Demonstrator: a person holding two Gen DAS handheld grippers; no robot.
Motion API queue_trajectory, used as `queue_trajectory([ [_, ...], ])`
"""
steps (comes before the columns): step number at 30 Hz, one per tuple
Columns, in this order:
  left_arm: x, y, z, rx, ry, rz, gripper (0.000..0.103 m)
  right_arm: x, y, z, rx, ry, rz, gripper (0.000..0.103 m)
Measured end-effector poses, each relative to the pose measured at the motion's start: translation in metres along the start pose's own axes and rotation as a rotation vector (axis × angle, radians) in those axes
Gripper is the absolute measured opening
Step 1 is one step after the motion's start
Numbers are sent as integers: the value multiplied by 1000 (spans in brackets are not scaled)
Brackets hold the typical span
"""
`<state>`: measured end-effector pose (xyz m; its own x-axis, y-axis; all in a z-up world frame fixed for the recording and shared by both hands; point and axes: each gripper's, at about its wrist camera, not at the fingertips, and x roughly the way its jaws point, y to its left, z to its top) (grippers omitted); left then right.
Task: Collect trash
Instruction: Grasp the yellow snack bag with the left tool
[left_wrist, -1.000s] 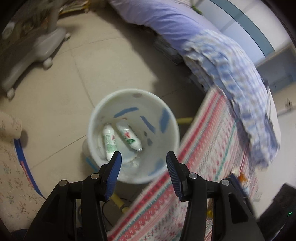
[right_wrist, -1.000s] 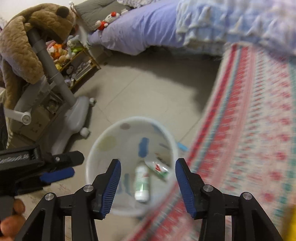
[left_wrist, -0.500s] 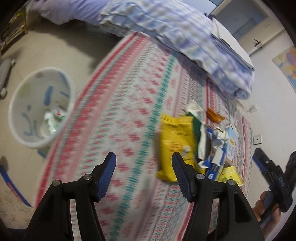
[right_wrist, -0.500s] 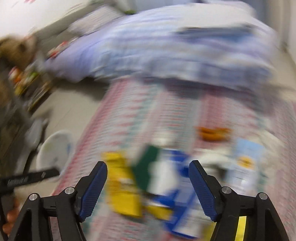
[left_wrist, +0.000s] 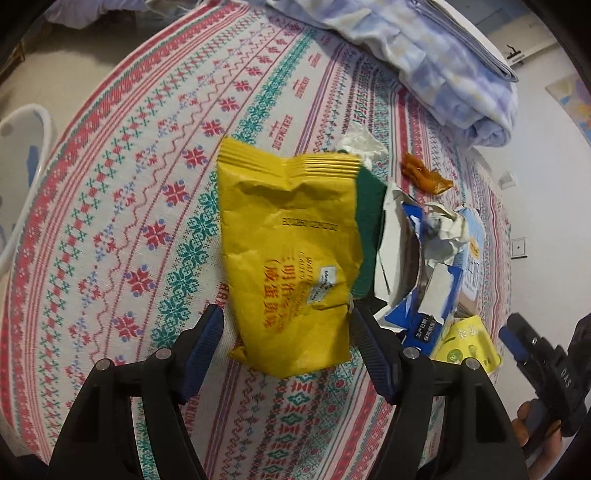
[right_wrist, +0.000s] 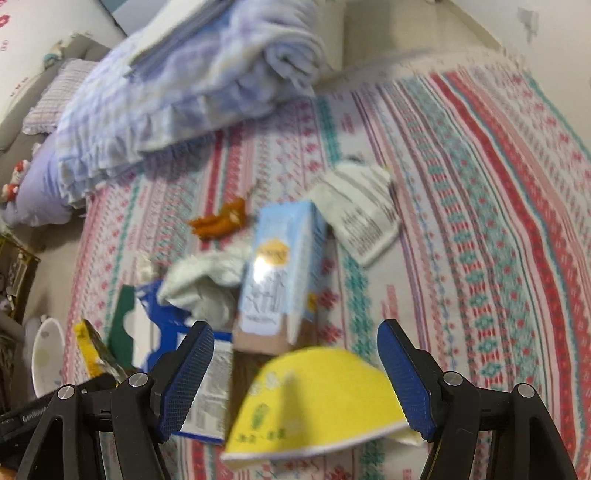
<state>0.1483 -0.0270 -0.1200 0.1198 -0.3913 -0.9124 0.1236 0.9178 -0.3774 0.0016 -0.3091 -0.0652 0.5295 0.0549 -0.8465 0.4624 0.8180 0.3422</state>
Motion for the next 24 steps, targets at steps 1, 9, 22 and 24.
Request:
queue_trajectory([
  [1, 0, 1, 0, -4, -8, -6, 74, 3, -2, -1, 3, 17, -2, 78],
  [9, -11, 15, -2, 16, -21, 14, 15, 4, -28, -11, 27, 40, -48, 78],
  [22, -60, 33, -11, 35, -121, 13, 10, 14, -56, -28, 175, 122, 6, 78],
  [24, -58, 31, -8, 30, -122, 12, 10, 21, -55, -30, 207, 146, 33, 78],
])
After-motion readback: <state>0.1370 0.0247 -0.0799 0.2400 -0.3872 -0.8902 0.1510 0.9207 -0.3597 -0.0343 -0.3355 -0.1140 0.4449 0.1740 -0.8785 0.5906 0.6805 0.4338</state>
